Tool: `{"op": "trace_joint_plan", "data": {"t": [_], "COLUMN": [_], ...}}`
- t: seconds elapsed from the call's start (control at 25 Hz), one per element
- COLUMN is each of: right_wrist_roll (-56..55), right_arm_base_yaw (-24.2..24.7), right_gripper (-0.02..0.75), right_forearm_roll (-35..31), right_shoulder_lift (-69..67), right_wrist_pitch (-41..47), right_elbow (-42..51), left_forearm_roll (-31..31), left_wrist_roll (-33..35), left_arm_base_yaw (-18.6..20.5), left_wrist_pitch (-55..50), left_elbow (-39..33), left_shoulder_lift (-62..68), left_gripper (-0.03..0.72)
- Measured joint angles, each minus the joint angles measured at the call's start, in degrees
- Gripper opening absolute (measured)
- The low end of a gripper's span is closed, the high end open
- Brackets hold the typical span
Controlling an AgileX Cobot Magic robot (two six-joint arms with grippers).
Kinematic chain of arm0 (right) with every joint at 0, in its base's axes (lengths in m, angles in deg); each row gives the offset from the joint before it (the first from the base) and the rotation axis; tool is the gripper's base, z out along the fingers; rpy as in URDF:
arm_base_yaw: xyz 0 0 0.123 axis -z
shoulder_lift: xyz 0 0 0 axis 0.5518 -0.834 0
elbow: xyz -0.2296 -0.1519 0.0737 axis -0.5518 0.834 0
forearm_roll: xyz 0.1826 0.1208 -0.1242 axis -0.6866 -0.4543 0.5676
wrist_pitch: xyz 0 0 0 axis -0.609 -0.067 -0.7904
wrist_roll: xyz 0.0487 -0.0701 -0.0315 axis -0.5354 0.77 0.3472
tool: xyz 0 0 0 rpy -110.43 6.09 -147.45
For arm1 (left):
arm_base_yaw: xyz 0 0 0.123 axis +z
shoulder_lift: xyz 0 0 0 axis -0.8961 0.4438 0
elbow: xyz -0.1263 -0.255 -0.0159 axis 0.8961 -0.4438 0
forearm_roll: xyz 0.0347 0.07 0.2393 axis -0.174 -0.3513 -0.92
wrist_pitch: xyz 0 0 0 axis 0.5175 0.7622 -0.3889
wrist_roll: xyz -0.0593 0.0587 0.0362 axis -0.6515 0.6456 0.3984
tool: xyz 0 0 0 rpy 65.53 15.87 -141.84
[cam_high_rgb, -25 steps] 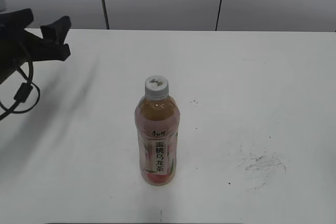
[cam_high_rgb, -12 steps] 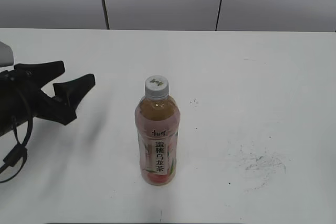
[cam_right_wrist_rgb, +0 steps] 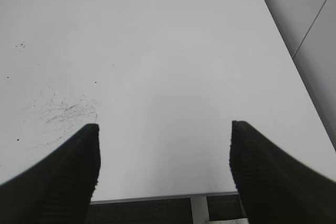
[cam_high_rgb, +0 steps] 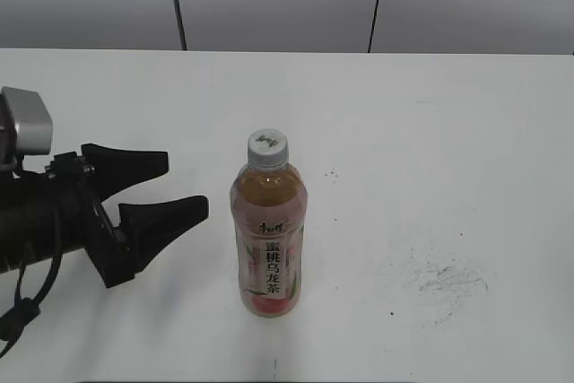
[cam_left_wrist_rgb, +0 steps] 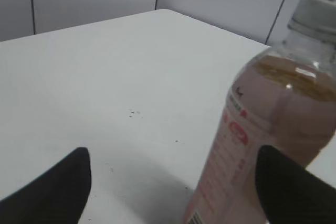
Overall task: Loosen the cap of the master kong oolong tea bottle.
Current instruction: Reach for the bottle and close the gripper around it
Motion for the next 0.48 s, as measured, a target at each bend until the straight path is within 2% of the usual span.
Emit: {"op": "trace_joint_plan", "data": {"t": [0.28,0.48], "right_wrist_roll": [0.00,0.00], "right_arm_base_yaw": [0.00,0.00], "right_gripper": [0.575,0.575], "right_forearm_roll": [0.00,0.00], "right_shoulder_lift": [0.00,0.00], "right_wrist_pitch": [0.00,0.00], "right_elbow": [0.00,0.00], "left_forearm_roll": [-6.58,-6.28], "left_wrist_roll": [-2.45,-2.12], "left_arm_base_yaw": [-0.35,-5.65], "left_wrist_pitch": [0.00,0.00], "left_elbow": [0.00,0.11], "left_shoulder_lift": [0.00,0.00], "left_gripper": [0.574,0.577]}}
